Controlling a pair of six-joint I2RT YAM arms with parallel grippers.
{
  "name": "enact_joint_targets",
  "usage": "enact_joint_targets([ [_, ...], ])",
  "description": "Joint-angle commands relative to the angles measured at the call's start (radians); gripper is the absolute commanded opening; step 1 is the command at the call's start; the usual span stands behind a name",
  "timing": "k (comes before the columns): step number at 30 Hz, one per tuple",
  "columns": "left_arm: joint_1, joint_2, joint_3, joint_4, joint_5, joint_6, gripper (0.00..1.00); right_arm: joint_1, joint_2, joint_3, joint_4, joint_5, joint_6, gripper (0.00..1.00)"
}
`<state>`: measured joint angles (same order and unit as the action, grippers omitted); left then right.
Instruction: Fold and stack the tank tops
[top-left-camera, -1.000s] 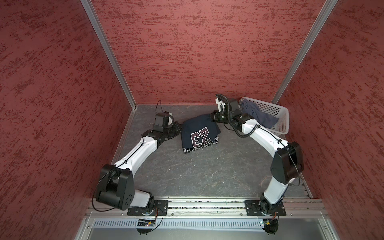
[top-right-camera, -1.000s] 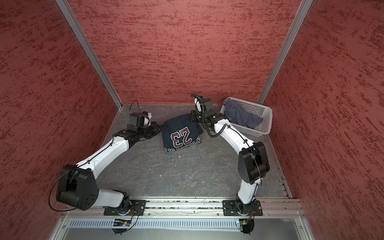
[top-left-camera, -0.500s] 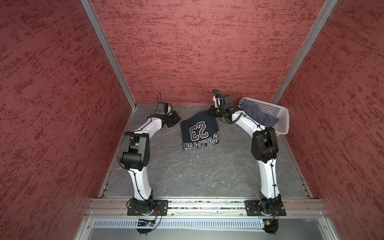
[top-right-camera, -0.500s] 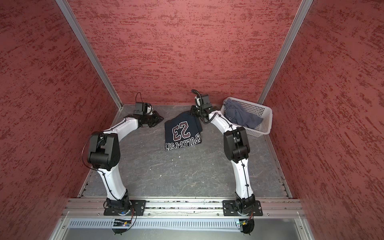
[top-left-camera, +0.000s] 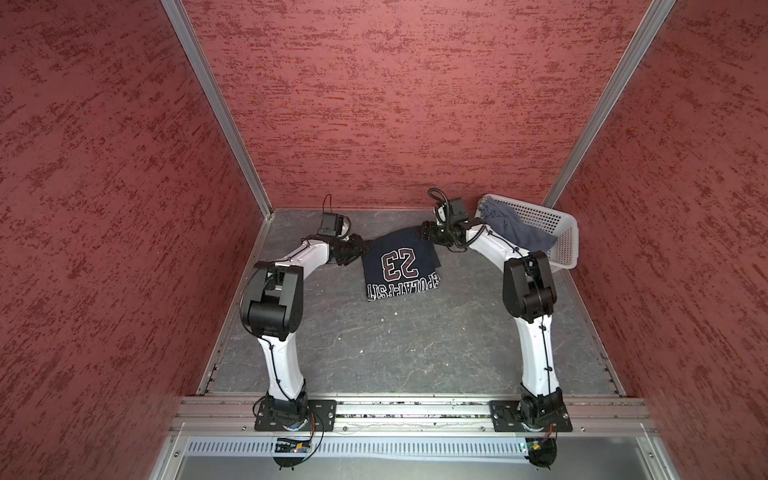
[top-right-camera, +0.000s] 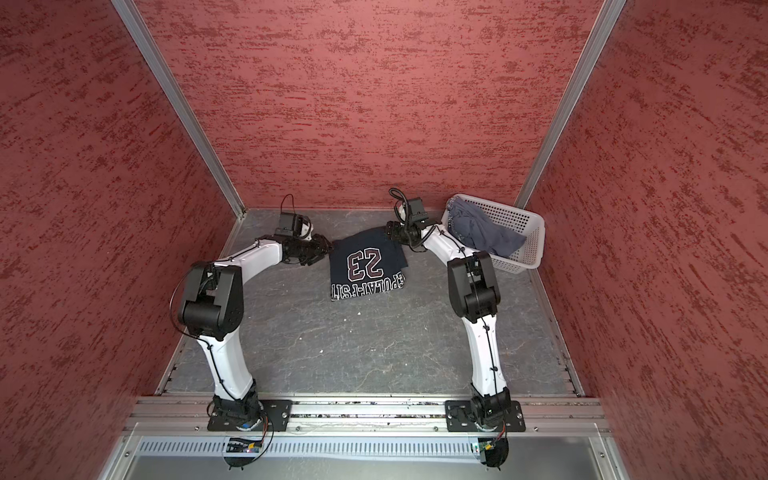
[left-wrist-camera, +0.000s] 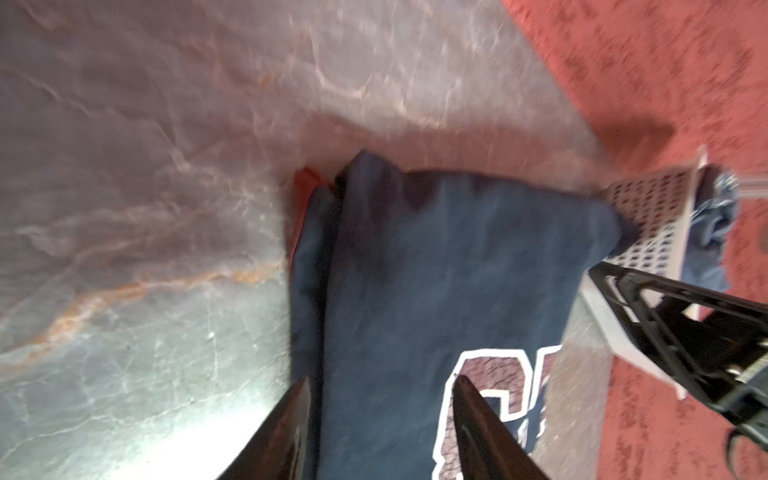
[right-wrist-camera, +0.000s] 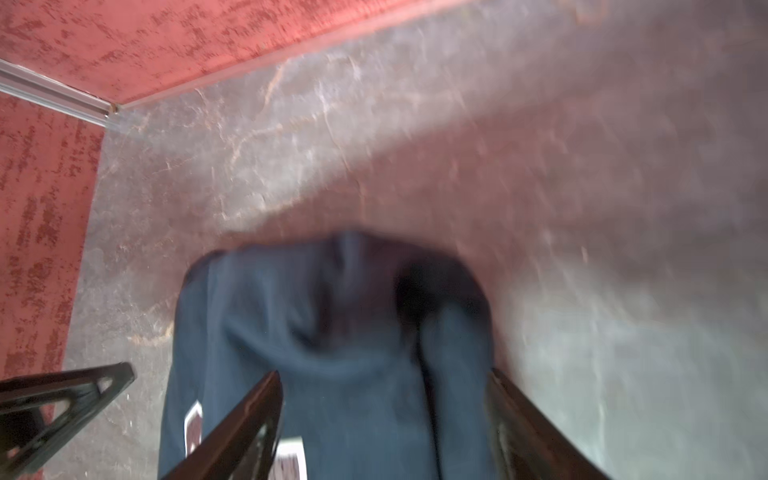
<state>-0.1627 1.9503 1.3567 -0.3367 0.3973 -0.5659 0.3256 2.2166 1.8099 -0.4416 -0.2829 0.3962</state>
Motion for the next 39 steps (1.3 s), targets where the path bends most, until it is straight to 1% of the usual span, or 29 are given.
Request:
enact_joint_targets([
  [1,-0.01,0.003,-0.015,0.036,0.0,0.032,0.58,0.017,-0.084,-0.077,0.06,0.033,-0.036,0.79],
  [5,-0.02,0.045,0.017,0.075,0.01,0.023,0.64,0.022,-0.044,-0.085,0.082,0.029,-0.056,0.81],
  [8,-0.024,0.085,0.063,0.084,0.019,0.022,0.64,0.028,-0.001,-0.052,0.093,0.03,-0.067,0.84],
  [13,-0.032,0.14,0.131,0.075,-0.02,0.026,0.64,0.029,0.052,0.002,0.093,0.04,-0.067,0.87],
  [18,-0.039,0.206,0.208,0.038,-0.067,0.035,0.64,0.028,0.07,0.036,0.085,0.082,-0.061,0.87],
  [21,-0.041,0.237,0.234,0.041,-0.074,0.032,0.64,0.029,0.079,0.054,0.084,0.089,-0.058,0.87],
  [23,-0.043,0.252,0.243,0.049,-0.069,0.027,0.61,0.029,0.092,0.072,0.08,0.085,-0.057,0.85],
  [30,-0.047,0.273,0.264,0.072,-0.059,0.005,0.53,0.03,0.151,0.149,0.057,0.037,-0.057,0.75],
  [32,-0.049,0.277,0.273,0.077,-0.051,0.0,0.46,0.029,0.162,0.165,0.047,0.034,-0.057,0.69],
  [34,-0.052,0.274,0.274,0.092,-0.039,-0.006,0.36,0.031,0.166,0.169,0.042,0.03,-0.058,0.6],
  [37,-0.056,0.252,0.261,0.12,-0.03,-0.013,0.2,0.031,0.162,0.169,0.037,0.026,-0.061,0.43],
  [39,-0.059,0.219,0.229,0.163,-0.023,-0.023,0.12,0.033,0.15,0.164,0.034,0.024,-0.065,0.33],
])
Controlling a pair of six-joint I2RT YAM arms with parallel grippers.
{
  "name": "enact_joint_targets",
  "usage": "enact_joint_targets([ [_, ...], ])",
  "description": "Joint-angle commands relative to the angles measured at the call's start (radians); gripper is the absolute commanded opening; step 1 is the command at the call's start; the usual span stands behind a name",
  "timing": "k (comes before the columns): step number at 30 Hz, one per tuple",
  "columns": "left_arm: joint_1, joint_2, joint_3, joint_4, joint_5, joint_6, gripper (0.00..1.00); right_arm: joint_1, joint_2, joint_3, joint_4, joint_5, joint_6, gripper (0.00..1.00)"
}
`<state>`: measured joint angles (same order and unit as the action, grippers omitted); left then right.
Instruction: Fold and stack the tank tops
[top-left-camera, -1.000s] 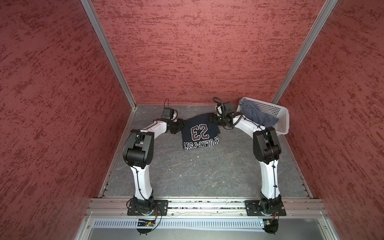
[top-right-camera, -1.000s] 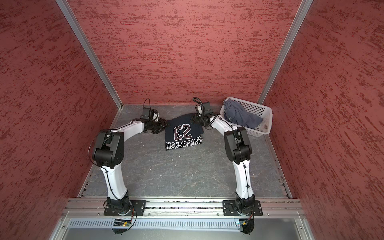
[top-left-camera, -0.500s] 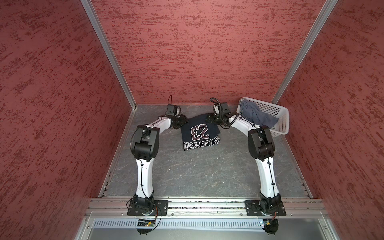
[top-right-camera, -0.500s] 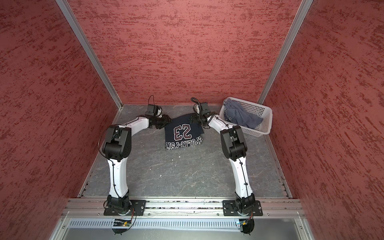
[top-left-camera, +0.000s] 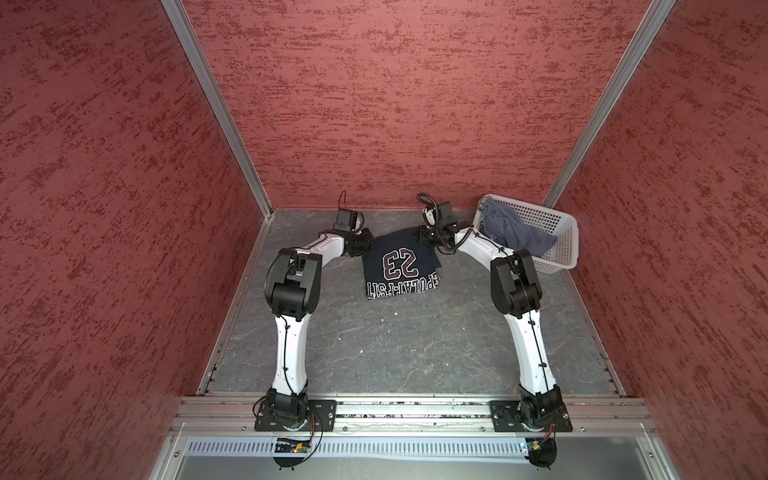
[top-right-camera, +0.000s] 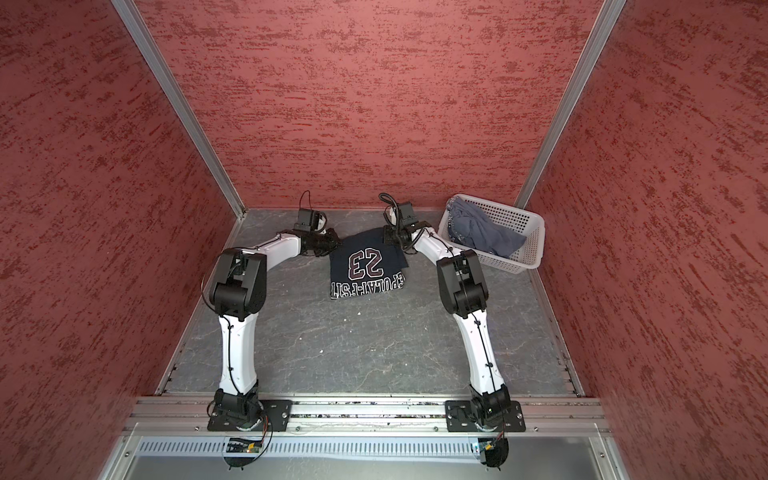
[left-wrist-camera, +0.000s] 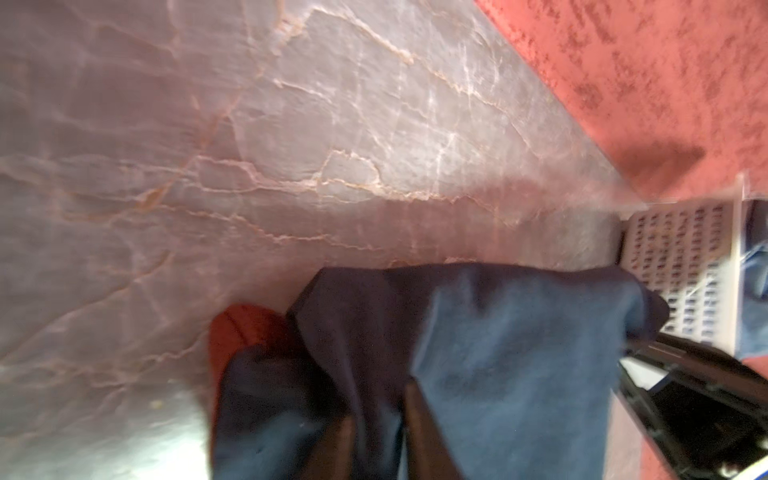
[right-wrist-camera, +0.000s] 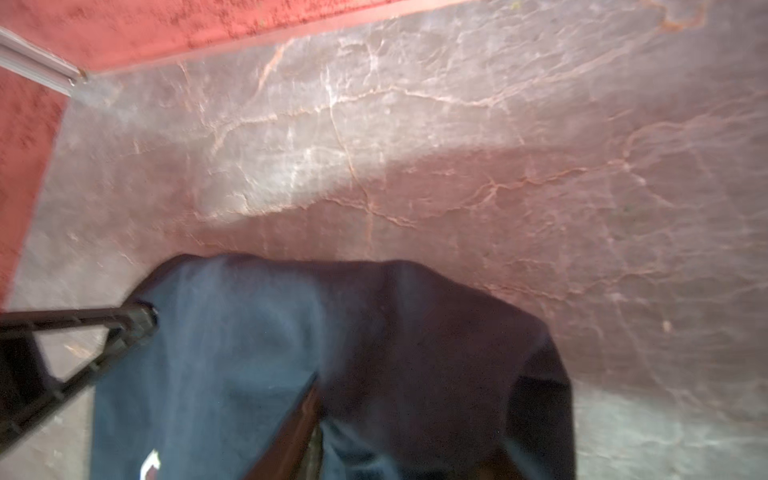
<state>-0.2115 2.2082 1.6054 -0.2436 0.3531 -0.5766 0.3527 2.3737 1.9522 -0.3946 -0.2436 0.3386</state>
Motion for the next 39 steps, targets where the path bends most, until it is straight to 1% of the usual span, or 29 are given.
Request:
enact_joint_targets([
  [1,-0.01,-0.058,-0.04,0.092,0.024,-0.018,0.1,0.006,-0.017,0.014,-0.011,-0.013,-0.007,0.29],
  [6,-0.022,-0.18,-0.151,0.192,0.019,-0.035,0.01,0.006,-0.097,-0.05,0.016,-0.006,-0.004,0.1],
  [10,-0.033,-0.302,-0.265,0.275,-0.002,-0.048,0.0,0.006,-0.182,-0.126,0.056,-0.028,0.005,0.04],
  [15,-0.059,-0.458,-0.405,0.323,-0.05,-0.04,0.0,0.013,-0.34,-0.299,0.148,-0.061,0.016,0.02],
  [18,-0.079,-0.558,-0.493,0.339,-0.092,-0.039,0.0,0.018,-0.408,-0.373,0.184,-0.098,0.028,0.01],
  [23,-0.132,-0.73,-0.613,0.331,-0.216,-0.026,0.0,0.035,-0.472,-0.437,0.199,-0.154,0.037,0.01],
  [28,-0.186,-0.845,-0.676,0.305,-0.323,-0.015,0.0,0.06,-0.508,-0.473,0.207,-0.182,0.054,0.01],
  [30,-0.198,-0.863,-0.688,0.293,-0.353,-0.012,0.0,0.069,-0.513,-0.486,0.212,-0.186,0.061,0.01],
  [33,-0.182,-0.83,-0.675,0.279,-0.343,-0.014,0.0,0.069,-0.493,-0.478,0.201,-0.158,0.074,0.01],
  [36,-0.16,-0.756,-0.643,0.278,-0.32,-0.011,0.0,0.067,-0.452,-0.451,0.19,-0.11,0.063,0.01],
  [39,-0.13,-0.669,-0.596,0.282,-0.287,-0.012,0.0,0.062,-0.378,-0.38,0.164,-0.104,0.052,0.01],
])
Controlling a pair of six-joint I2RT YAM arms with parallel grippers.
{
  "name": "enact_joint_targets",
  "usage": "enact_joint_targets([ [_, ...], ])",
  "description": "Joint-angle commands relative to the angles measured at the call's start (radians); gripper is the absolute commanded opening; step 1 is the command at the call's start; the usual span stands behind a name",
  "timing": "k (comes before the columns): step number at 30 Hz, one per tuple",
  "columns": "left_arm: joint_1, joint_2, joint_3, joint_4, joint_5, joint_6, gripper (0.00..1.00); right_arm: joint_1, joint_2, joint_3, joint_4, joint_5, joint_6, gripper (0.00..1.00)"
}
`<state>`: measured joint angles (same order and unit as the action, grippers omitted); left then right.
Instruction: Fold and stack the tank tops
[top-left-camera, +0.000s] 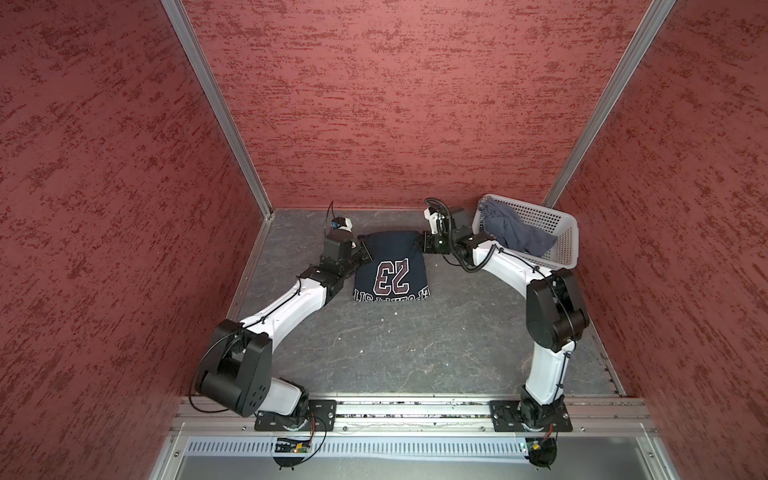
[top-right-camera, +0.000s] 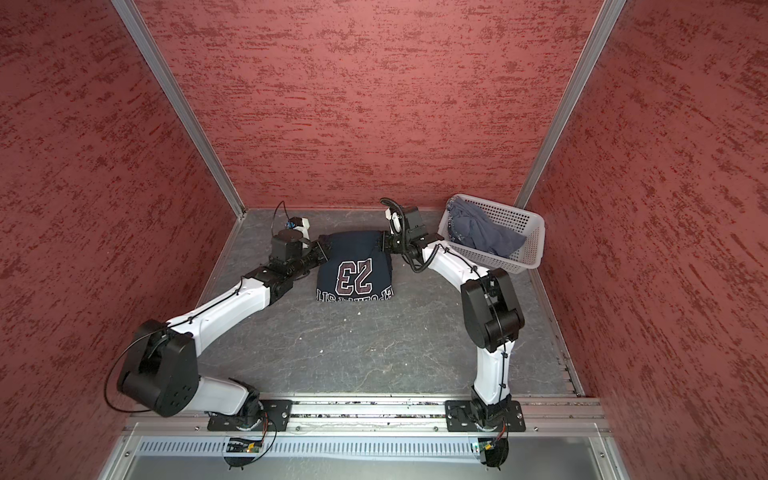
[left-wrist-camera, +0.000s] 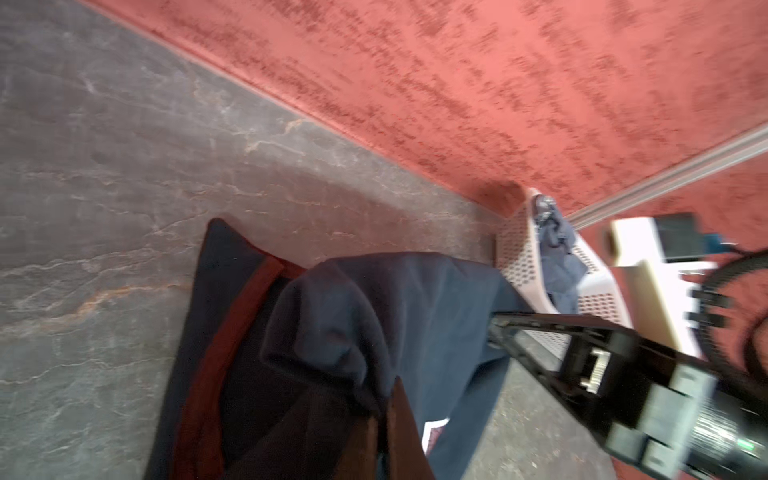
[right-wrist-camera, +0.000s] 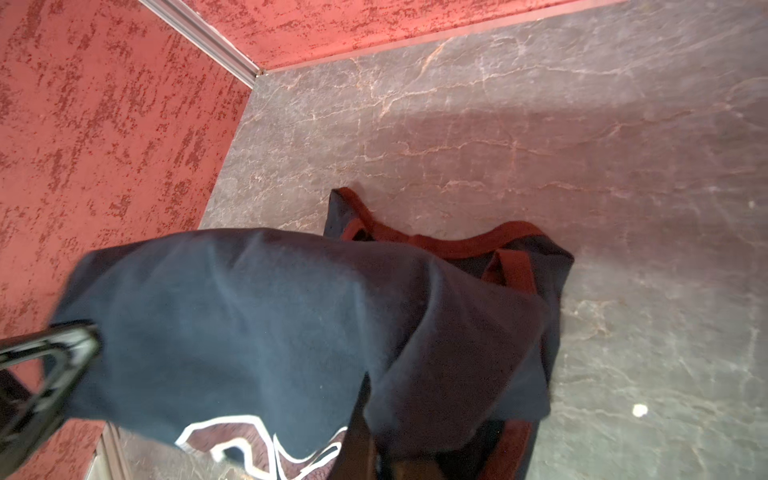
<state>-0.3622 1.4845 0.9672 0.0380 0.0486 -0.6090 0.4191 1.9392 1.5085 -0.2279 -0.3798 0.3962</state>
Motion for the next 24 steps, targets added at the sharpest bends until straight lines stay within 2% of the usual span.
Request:
enact_joint_targets([
  [1,0.03,0.09,0.07,-0.005,0.022,0.026,0.0,-0.006,0.083,0.088,-0.008,0.037,-0.01,0.01],
  [8,0.082,0.342,0.257,-0.017,0.101,0.042,0.0,-0.035,0.272,0.277,-0.058,0.043,-0.023,0.03],
  [16,0.133,0.531,0.403,-0.035,0.156,0.016,0.04,-0.057,0.431,0.472,-0.15,0.062,-0.049,0.09],
  [18,0.149,0.575,0.442,-0.055,0.178,0.008,0.09,-0.06,0.447,0.491,-0.16,0.082,-0.05,0.14],
  [20,0.162,0.614,0.482,-0.085,0.201,-0.002,0.18,-0.064,0.454,0.505,-0.17,0.1,-0.046,0.24],
  [22,0.177,0.644,0.523,-0.118,0.231,-0.008,0.29,-0.065,0.458,0.522,-0.189,0.117,-0.052,0.33],
  [24,0.188,0.656,0.565,-0.191,0.214,-0.012,0.4,-0.065,0.447,0.534,-0.217,0.146,-0.061,0.42],
])
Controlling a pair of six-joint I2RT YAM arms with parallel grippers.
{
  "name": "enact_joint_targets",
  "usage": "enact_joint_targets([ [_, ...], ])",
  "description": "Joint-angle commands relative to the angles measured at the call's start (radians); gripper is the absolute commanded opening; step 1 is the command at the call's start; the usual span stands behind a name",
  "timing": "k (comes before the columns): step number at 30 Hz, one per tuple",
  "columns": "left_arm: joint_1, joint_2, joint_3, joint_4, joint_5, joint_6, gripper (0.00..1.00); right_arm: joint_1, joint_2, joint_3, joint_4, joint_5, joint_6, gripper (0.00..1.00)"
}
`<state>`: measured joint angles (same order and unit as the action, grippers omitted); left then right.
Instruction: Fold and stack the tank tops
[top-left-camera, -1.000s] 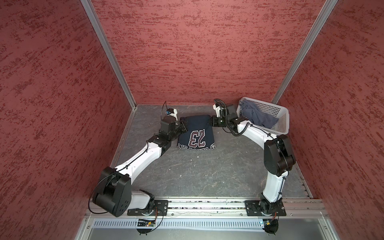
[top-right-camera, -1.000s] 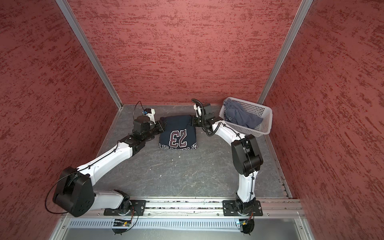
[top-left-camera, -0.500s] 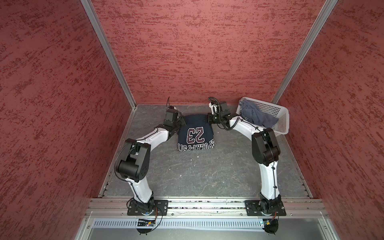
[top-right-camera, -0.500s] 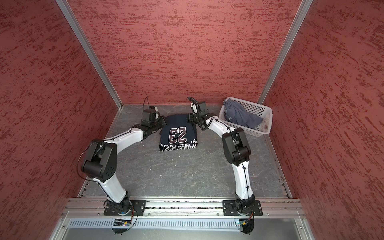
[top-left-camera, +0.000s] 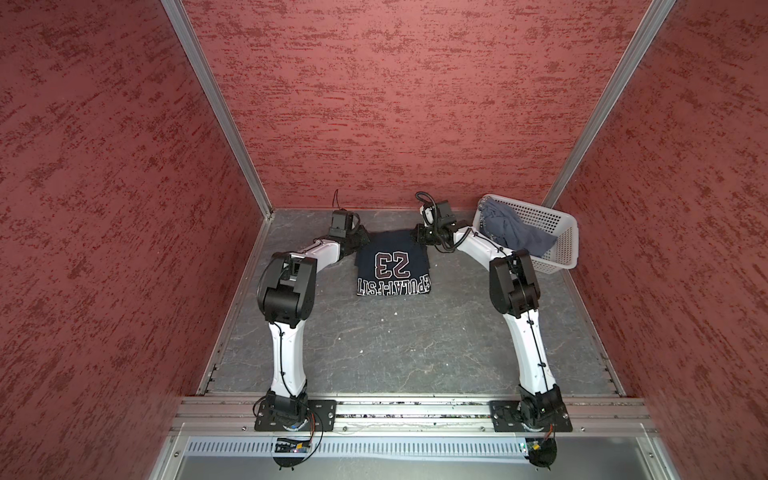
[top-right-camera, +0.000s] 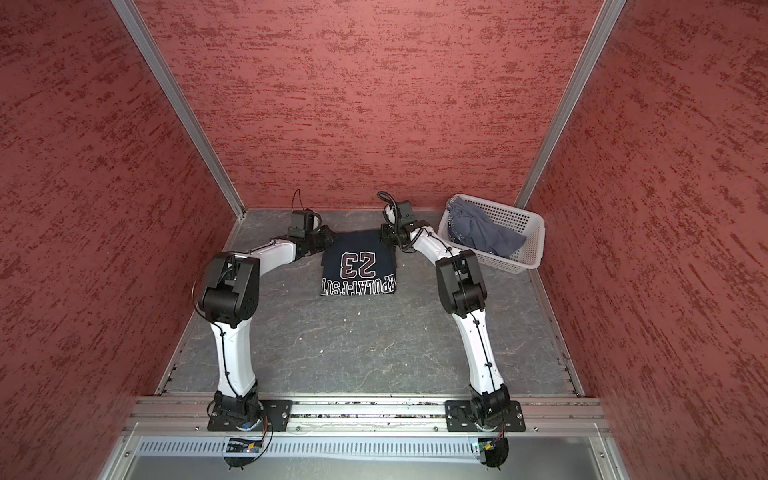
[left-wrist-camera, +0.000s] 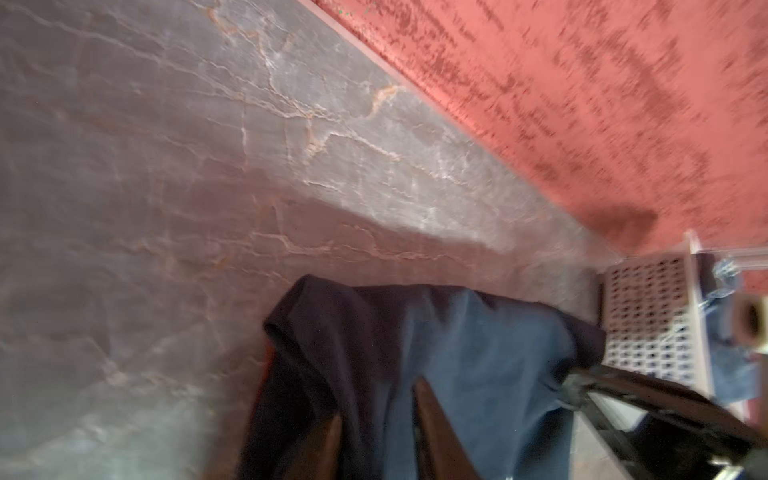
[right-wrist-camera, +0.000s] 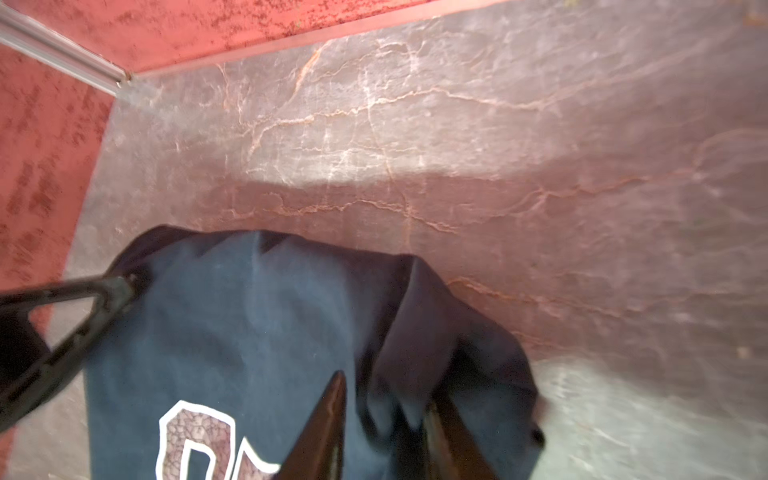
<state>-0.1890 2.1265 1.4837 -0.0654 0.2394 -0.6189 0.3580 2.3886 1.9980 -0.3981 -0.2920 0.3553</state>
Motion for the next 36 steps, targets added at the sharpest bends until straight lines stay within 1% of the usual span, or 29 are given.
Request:
enact_joint_targets([
  [1,0.021,0.013,0.065,-0.116,0.022,-0.001,0.45,-0.004,-0.014,0.045,-0.06,0.082,-0.025,0.45],
  [3,0.035,-0.003,0.078,-0.156,0.021,0.005,0.55,-0.004,-0.039,0.036,-0.082,0.12,-0.039,0.51],
  [5,0.037,-0.04,0.075,-0.186,0.004,0.038,0.65,-0.003,-0.075,0.005,-0.085,0.141,-0.047,0.55],
  [7,0.029,-0.086,0.07,-0.222,-0.017,0.082,0.72,0.008,-0.128,-0.056,-0.065,0.139,-0.054,0.6],
  [8,0.022,-0.105,0.064,-0.233,-0.022,0.098,0.72,0.016,-0.149,-0.083,-0.056,0.143,-0.058,0.61],
  [12,-0.036,-0.186,0.0,-0.219,-0.055,0.142,0.73,0.066,-0.214,-0.172,-0.03,0.217,-0.069,0.65],
  [15,-0.067,-0.16,-0.001,-0.198,-0.025,0.14,0.7,0.093,-0.198,-0.176,-0.013,0.211,-0.075,0.66],
  [18,-0.07,-0.086,0.038,-0.182,-0.012,0.126,0.67,0.096,-0.132,-0.111,-0.033,0.205,-0.077,0.66],
  [20,-0.066,-0.024,0.085,-0.18,-0.009,0.123,0.65,0.094,-0.081,-0.054,-0.04,0.234,-0.097,0.66],
  [24,-0.049,0.108,0.208,-0.219,-0.003,0.139,0.63,0.086,0.074,0.153,-0.149,0.295,-0.146,0.66],
  [27,-0.035,0.173,0.249,-0.248,-0.011,0.147,0.62,0.069,0.16,0.251,-0.21,0.357,-0.156,0.66],
  [30,-0.023,0.184,0.219,-0.232,-0.015,0.147,0.62,0.046,0.206,0.274,-0.238,0.368,-0.156,0.63],
  [33,-0.011,0.181,0.17,-0.202,-0.011,0.14,0.62,0.038,0.219,0.257,-0.236,0.358,-0.162,0.59],
  [36,0.006,0.181,0.155,-0.188,0.003,0.131,0.63,0.038,0.216,0.239,-0.228,0.348,-0.152,0.58],
])
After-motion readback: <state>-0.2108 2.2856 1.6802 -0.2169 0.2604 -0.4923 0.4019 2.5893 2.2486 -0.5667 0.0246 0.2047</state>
